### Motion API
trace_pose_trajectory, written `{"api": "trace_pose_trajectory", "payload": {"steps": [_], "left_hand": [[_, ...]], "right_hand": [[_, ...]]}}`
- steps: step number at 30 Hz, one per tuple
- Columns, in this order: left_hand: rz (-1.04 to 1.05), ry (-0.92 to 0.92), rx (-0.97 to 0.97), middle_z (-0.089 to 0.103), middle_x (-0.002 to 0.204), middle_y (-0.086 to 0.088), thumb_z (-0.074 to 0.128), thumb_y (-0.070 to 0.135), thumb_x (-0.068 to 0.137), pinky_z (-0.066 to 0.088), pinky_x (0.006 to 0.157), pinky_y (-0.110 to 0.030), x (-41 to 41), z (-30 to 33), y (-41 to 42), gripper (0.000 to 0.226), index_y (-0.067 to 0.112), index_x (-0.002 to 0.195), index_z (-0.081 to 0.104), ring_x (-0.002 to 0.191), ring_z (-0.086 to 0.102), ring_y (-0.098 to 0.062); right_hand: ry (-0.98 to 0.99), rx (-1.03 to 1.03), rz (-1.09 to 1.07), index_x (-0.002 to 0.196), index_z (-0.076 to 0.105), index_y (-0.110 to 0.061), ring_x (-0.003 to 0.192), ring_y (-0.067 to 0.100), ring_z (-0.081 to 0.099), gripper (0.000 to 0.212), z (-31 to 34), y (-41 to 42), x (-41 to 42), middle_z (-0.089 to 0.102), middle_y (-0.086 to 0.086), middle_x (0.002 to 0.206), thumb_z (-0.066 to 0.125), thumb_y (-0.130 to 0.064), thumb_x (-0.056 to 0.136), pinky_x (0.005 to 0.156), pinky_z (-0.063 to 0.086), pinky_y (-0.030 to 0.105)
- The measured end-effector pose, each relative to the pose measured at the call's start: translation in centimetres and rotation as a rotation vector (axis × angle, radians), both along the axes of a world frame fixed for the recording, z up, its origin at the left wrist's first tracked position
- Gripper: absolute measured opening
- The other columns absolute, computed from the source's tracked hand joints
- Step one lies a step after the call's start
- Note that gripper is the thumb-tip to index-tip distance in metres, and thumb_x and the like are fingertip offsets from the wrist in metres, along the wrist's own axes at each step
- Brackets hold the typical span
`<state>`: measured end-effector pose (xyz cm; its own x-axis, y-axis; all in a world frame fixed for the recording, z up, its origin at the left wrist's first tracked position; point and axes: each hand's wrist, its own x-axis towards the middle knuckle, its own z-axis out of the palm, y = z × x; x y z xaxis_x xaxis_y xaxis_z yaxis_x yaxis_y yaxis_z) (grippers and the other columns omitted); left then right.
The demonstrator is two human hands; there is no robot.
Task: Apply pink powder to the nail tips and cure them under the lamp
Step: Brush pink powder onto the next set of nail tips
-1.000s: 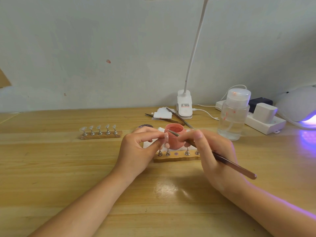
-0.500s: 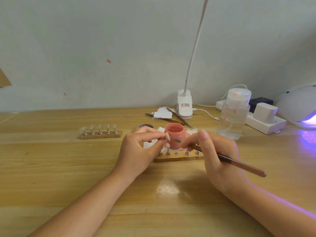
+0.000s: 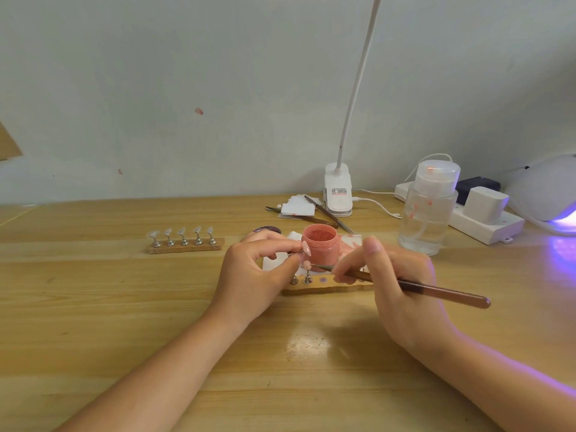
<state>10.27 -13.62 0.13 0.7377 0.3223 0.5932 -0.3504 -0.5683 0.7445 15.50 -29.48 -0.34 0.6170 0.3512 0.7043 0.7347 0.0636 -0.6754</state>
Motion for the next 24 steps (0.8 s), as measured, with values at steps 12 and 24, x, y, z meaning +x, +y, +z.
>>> {"api": "trace_pose_trajectory", "payload": {"steps": [12,24], "left_hand": [[0.002,-0.002,0.006,0.064,0.073,0.014,0.071,-0.003,0.072,0.038,0.067,-0.007,0.10,-0.03,0.11,0.034,0.031,0.072,0.068,0.077,0.053,-0.004],[0.027,0.004,-0.003,0.063,0.082,0.006,0.074,0.005,0.071,0.036,0.075,-0.003,0.04,-0.06,0.25,0.010,0.014,0.068,0.071,0.085,0.058,-0.007]], "right_hand": [[-0.167,-0.018,-0.056,0.071,0.070,-0.007,0.078,0.005,0.064,0.046,0.07,0.11,0.03,0.068,-0.008,0.074,0.035,-0.026,0.093,0.069,0.049,0.026],[0.001,0.048,0.026,0.072,0.067,-0.001,0.076,0.003,0.062,0.049,-0.18,0.25,-0.17,0.067,-0.009,0.072,0.033,-0.029,0.093,0.069,0.045,0.015]]}}
